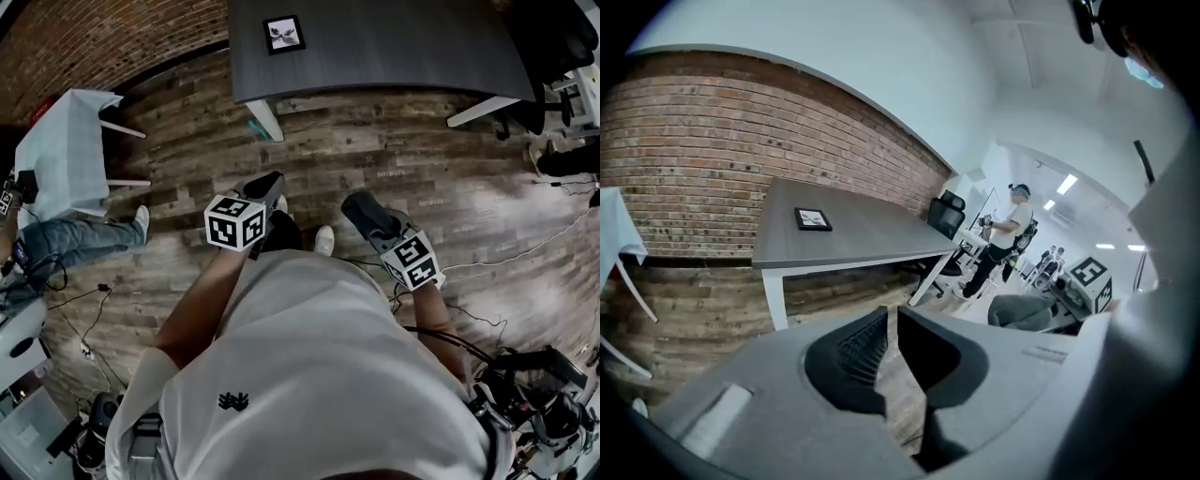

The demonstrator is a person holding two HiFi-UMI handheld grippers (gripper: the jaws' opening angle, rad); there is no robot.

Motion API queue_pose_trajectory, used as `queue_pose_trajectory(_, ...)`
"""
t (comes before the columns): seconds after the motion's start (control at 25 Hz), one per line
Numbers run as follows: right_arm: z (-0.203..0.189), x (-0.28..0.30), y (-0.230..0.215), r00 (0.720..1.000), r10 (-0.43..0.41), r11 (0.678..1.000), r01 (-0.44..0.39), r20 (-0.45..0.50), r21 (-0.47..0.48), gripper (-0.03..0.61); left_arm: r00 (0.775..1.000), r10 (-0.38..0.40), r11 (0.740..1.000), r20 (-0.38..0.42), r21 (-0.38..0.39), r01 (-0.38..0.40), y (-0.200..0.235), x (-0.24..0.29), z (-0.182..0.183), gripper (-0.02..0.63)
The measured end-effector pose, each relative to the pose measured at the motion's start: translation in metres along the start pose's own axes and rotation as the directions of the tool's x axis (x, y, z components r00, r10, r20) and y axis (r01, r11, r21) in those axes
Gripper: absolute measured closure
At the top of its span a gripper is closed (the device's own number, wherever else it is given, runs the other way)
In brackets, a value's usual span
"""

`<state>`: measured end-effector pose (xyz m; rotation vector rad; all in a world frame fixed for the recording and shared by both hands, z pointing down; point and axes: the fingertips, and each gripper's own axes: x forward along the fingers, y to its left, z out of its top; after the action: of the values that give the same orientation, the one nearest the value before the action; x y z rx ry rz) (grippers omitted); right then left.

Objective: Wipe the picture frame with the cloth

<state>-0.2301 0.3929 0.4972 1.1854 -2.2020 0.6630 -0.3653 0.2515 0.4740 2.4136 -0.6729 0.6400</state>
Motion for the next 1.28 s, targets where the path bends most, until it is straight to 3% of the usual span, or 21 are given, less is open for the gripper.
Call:
queue_pose_trajectory(0.2, 0.023, 0.024, -0.048, 1.0, -0.011, 1.0, 0.011, -0.013, 0.029, 0.486, 0.999, 0.039, 0.998, 0.012, -0.049, -0.039, 0.053, 0.048, 0.048, 0.522)
queue_pose_trajectory(0.36, 0.066, 0.051, -0.086, 0.999, -0.038, 0.998, 0.039, -0.026, 0.054, 0.486, 0.997, 0.073, 0.991, 0.035, -0.113, -0.069, 0.119, 0.09, 0.103, 0.518)
queue_pose_trajectory(0.48, 0.109, 0.064, -0.123, 0.996, -0.072, 0.997, 0.072, -0.046, 0.014, 0.485, 0.995, 0.093, 0.986, 0.044, -0.144, -0.086, 0.163, 0.126, 0.147, 0.518)
queue_pose_trajectory(0.76, 0.184, 0.102, -0.194, 0.987, -0.149, 0.989, 0.149, -0.054, -0.002, 0.485, 0.991, 0.132, 0.981, 0.02, -0.147, -0.128, 0.251, 0.206, 0.216, 0.518)
queue_pose_trajectory(1.04, 0.203, 0.116, -0.261, 0.988, -0.126, 0.992, 0.124, -0.089, -0.026, 0.485, 0.964, 0.263, 0.941, -0.037, -0.211, -0.265, 0.315, 0.282, 0.233, 0.518)
queue_pose_trajectory(1.28, 0.227, 0.124, -0.318, 0.994, -0.085, 0.991, 0.077, -0.071, -0.106, 0.485, 0.933, 0.352, 0.903, -0.069, -0.237, -0.358, 0.343, 0.293, 0.22, 0.511)
